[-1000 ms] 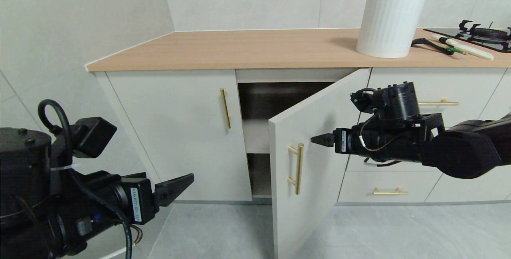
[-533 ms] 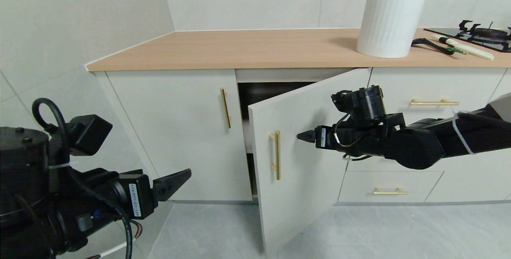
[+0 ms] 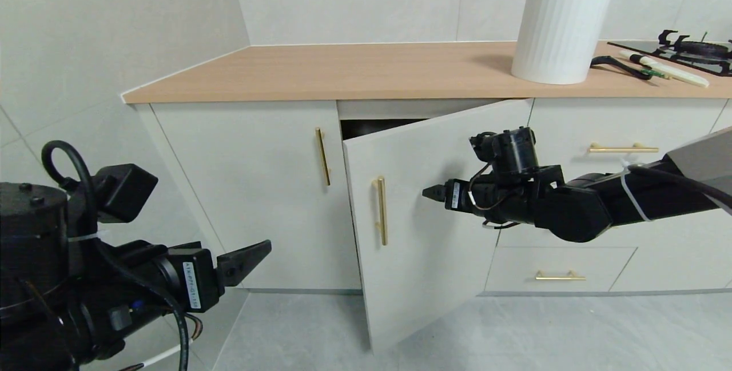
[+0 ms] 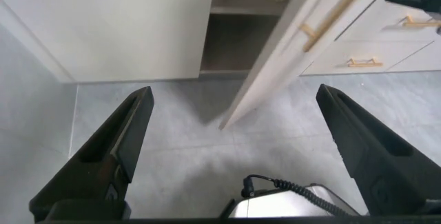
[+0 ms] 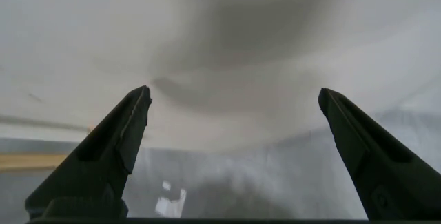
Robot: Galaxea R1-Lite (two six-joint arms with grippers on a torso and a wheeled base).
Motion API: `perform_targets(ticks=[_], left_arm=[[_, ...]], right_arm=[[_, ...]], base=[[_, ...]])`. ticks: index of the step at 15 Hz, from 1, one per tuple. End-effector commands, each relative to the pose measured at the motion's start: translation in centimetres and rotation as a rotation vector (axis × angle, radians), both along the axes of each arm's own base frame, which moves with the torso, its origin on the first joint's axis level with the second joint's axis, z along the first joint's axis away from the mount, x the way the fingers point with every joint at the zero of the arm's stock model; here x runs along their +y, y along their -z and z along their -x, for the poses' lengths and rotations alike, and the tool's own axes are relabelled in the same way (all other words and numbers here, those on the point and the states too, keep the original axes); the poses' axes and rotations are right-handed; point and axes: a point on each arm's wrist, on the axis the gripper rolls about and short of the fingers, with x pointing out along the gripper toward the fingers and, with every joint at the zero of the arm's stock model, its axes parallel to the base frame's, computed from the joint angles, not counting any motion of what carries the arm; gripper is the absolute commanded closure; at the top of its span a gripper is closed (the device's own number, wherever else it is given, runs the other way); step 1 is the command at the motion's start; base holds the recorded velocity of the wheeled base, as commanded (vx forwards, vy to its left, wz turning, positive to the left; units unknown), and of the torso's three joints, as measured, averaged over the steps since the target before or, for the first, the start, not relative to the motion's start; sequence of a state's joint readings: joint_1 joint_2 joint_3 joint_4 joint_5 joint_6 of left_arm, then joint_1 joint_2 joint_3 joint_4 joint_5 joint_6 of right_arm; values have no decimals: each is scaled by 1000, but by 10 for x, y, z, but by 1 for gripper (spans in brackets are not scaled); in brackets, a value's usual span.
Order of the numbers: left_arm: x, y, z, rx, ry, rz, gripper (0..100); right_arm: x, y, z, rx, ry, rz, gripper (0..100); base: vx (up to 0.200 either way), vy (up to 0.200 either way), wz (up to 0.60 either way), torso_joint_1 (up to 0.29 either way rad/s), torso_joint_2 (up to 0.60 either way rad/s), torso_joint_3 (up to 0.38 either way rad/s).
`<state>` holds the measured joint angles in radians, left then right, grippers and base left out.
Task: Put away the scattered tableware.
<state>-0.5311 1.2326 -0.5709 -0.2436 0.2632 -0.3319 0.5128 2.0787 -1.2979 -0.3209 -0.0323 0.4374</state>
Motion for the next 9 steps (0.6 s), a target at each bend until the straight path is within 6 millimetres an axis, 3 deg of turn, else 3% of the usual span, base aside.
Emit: perform_targets(ticks=[1,3,9], left_arm=[[0,0,0,2,-1,-1,0],[0,0,0,-2,-1,2,0],[0,0,-1,-2,-1,2,0]], right_arm=[[0,3,-1,3,3,4,0],[1,3,-1,4,2,2,0],[29,-9,7,-2,51,-102,0]], base=[[200,0,0,-7,7,-2],[200,0,0,5,2,0],[0,0,0,0,0,0]])
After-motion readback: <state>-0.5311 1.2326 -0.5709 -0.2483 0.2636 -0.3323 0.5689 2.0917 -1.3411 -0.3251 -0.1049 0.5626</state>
